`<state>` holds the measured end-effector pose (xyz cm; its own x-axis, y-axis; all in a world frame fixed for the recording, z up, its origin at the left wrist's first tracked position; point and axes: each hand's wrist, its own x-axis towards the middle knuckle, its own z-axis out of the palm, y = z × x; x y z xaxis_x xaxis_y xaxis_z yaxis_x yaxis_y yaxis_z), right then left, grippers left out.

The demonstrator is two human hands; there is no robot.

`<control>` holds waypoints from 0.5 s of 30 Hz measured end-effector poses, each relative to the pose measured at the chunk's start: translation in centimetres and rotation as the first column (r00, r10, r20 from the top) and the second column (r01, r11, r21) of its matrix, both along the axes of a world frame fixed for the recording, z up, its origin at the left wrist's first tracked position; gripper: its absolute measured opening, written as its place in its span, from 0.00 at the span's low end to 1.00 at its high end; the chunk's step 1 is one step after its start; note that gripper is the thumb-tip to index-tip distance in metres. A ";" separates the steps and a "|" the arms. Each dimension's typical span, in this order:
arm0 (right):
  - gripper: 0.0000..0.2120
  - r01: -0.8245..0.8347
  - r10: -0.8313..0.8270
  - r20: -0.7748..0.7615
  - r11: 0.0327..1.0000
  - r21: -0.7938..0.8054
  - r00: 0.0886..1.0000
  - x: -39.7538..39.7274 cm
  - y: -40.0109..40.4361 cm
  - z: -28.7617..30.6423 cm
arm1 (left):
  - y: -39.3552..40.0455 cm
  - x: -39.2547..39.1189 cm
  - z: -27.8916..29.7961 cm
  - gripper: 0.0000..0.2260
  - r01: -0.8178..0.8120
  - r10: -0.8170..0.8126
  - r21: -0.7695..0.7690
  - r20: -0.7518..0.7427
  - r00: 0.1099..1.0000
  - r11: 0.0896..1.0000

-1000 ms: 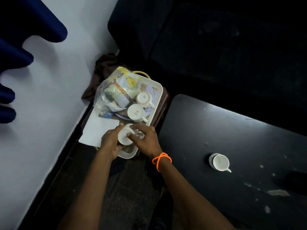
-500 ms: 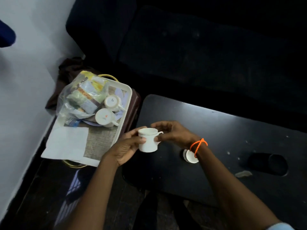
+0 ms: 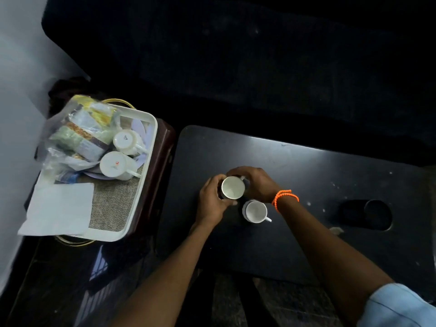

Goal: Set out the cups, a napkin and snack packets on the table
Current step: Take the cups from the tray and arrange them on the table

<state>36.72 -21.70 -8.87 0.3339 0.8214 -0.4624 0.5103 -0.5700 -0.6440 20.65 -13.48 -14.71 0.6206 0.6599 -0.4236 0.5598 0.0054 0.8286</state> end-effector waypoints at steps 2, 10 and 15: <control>0.26 -0.007 0.007 0.020 1.000 0.014 1.000 0.0 -0.5 -0.3 | -0.7 0.1 -0.1 0.35 -0.017 0.017 0.033 0.007 1.000 0.999; 0.33 -0.054 0.056 0.031 0.996 -0.077 0.998 0.4 -1.2 0.1 | -2.1 -0.1 0.1 0.35 0.037 -0.037 0.003 0.002 0.999 0.999; 0.30 -0.066 0.072 0.055 0.992 -0.105 0.996 0.9 0.6 1.1 | -1.3 -1.6 1.2 0.37 0.068 -0.067 0.019 -0.032 0.997 0.998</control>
<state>37.59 -21.06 -7.73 0.3070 0.7924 -0.5271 0.5863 -0.5938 -0.5511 19.03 -14.83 -13.55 0.6508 0.6254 -0.4306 0.5839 -0.0498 0.8103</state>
